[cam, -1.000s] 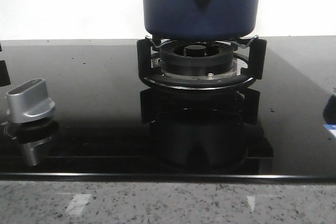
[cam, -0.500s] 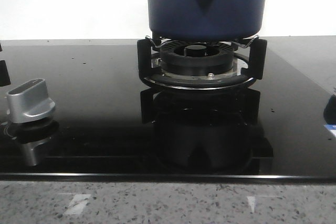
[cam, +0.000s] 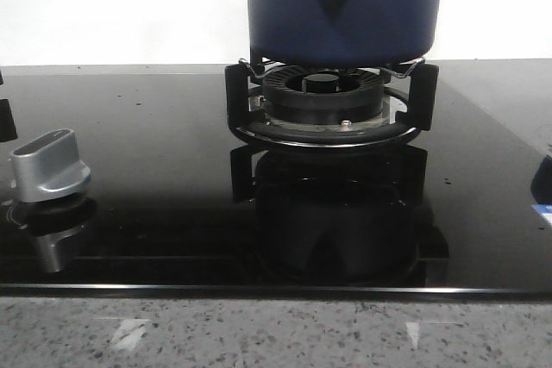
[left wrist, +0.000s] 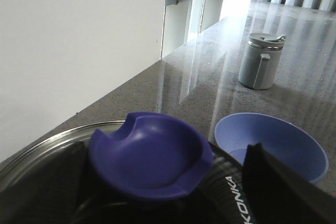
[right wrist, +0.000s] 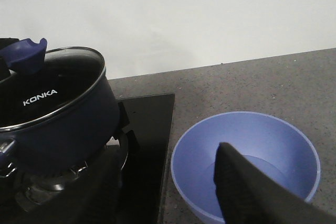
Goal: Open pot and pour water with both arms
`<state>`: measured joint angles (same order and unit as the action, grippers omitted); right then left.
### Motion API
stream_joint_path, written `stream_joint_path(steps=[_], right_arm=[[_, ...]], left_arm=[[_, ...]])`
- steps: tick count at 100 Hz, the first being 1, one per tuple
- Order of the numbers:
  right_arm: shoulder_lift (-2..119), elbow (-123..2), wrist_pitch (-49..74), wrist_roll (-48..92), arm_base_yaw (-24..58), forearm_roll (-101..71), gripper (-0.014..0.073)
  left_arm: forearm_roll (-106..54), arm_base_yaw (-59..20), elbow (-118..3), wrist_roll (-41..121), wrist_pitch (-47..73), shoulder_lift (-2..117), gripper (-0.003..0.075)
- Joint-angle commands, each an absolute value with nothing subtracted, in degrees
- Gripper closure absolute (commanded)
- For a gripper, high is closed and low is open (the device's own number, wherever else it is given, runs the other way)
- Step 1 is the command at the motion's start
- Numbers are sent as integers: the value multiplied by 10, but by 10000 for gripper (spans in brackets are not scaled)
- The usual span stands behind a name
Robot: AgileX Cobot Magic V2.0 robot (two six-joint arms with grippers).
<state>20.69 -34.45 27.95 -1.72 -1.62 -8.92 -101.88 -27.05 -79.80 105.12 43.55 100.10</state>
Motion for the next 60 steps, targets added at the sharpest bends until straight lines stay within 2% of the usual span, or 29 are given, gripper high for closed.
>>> stream_joint_path(steps=[1, 60], right_arm=[[216, -364, 240, -11, -15, -92, 231], [216, -364, 240, -11, -15, -92, 231]], left_arm=[[-1067, -276, -821, 1044, 473, 972, 167], [-1056, -276, -821, 1038, 437, 982, 162]])
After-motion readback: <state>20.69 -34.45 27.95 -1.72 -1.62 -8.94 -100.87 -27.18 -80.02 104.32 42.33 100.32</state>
